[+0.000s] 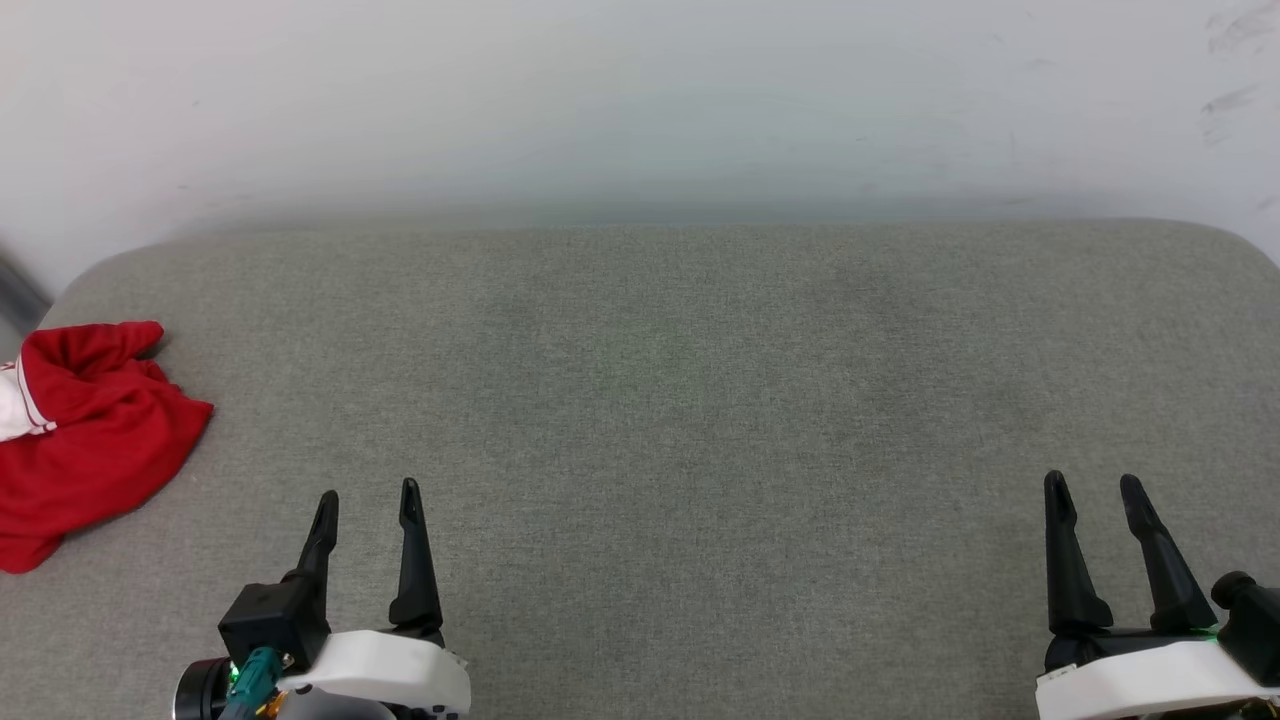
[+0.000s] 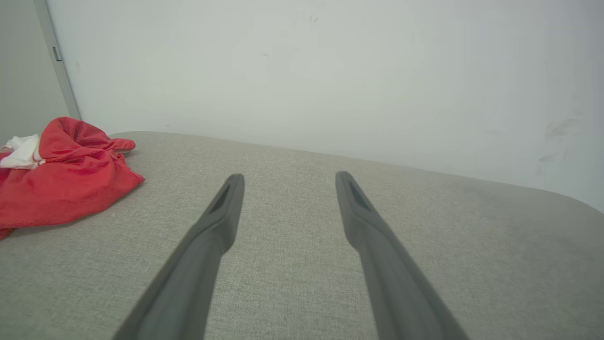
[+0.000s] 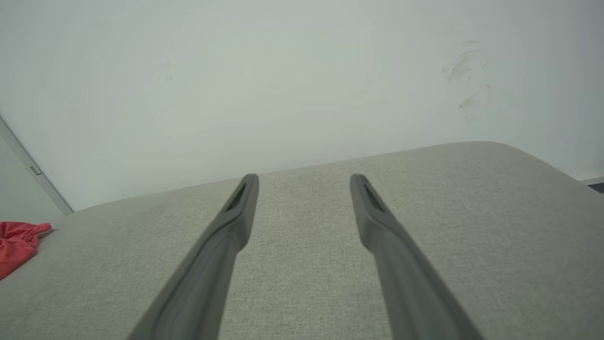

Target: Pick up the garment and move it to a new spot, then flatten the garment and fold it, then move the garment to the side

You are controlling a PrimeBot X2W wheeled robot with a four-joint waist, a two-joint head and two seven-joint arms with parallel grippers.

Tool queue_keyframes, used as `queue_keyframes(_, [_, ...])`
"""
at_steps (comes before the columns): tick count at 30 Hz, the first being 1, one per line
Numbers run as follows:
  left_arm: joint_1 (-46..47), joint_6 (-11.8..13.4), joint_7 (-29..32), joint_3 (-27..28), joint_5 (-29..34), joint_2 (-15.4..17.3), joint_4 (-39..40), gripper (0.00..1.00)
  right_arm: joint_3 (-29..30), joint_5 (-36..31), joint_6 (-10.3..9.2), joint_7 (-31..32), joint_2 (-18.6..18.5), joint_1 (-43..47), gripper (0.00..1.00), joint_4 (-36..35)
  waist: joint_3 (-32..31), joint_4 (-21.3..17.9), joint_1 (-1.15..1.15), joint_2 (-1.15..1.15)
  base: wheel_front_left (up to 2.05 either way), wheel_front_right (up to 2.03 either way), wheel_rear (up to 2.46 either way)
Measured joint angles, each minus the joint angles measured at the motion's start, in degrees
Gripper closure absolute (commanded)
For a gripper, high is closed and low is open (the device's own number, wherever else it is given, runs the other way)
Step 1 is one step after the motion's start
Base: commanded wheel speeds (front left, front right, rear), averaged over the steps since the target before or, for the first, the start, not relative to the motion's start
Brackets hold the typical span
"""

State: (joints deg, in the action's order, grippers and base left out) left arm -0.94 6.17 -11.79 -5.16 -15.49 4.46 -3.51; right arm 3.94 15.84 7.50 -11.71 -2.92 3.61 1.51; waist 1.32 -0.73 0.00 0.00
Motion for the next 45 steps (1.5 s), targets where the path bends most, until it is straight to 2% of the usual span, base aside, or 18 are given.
queue_keyframes(29, [-1.59, -2.35, -3.1, 1.79, 10.65, -1.45, -1.31, 0.0, 0.14, -7.72, 0.0, -3.21, 0.0, 2.09, 0.0, -0.87, 0.72, -0.26, 0.0, 0.0, 0.0, 0.0, 0.0])
queue_keyframes(39, [-1.59, -2.64, -3.2, 2.08, 9.62, -1.52, -1.86, 0.0, 0.13, -7.9, 0.0, -3.38, 0.0, 2.33, 0.0, -0.67, 0.77, 0.05, 0.0, 0.0, 0.0, 0.0, 0.0])
queue_keyframes(45, [-1.48, -1.94, -3.27, 2.44, 9.18, -1.54, -2.08, 0.0, -0.55, -8.44, 0.0, -3.38, 0.0, 2.48, 0.0, -0.96, 0.72, 1.95, 0.0, 0.0, 0.0, 0.0, 0.0])
